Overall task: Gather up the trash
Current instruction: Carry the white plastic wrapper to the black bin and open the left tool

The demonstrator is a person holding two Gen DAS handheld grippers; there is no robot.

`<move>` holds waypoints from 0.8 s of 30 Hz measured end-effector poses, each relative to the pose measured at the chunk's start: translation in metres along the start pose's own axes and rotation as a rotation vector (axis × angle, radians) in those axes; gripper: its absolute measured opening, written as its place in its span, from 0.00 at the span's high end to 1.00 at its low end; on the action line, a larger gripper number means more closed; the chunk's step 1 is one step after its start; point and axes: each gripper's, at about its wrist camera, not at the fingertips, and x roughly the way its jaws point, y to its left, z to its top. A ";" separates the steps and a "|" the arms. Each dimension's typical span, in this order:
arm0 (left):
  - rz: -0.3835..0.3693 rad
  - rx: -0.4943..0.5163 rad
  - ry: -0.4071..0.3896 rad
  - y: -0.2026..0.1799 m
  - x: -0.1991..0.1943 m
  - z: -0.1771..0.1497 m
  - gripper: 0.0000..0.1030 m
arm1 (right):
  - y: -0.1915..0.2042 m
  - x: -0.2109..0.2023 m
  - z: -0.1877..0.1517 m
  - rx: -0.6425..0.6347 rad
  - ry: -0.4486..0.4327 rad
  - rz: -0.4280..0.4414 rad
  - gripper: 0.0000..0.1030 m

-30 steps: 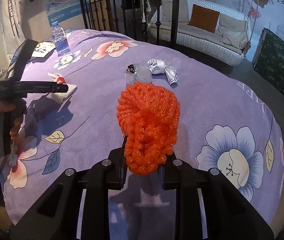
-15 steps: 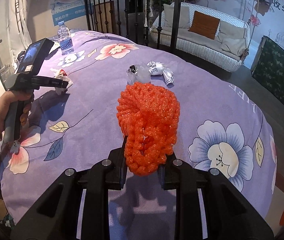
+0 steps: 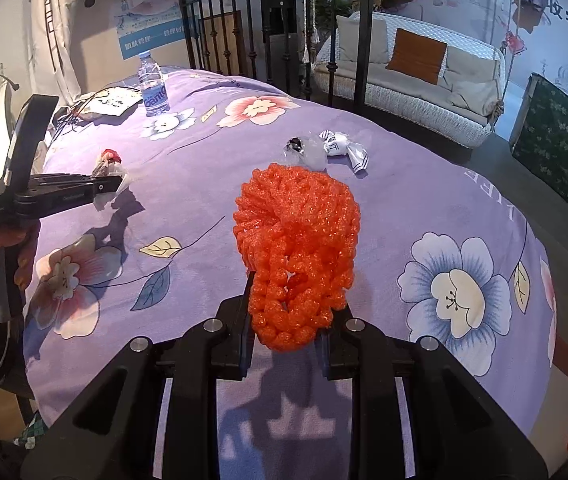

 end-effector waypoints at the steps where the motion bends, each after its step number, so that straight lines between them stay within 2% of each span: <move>1: -0.005 0.007 -0.008 -0.001 -0.008 -0.005 0.93 | 0.003 -0.003 -0.002 -0.002 -0.002 0.004 0.76; 8: -0.057 0.035 -0.027 -0.003 -0.051 -0.043 0.93 | 0.033 -0.027 -0.014 -0.020 -0.020 0.044 0.76; 13: -0.056 0.069 -0.057 -0.005 -0.081 -0.072 0.93 | 0.059 -0.044 -0.029 -0.026 -0.028 0.084 0.76; 19: -0.048 0.076 -0.090 -0.002 -0.114 -0.102 0.93 | 0.100 -0.060 -0.050 -0.081 -0.044 0.086 0.76; 24: -0.047 0.046 -0.112 0.007 -0.138 -0.128 0.93 | 0.138 -0.073 -0.067 -0.106 -0.038 0.136 0.76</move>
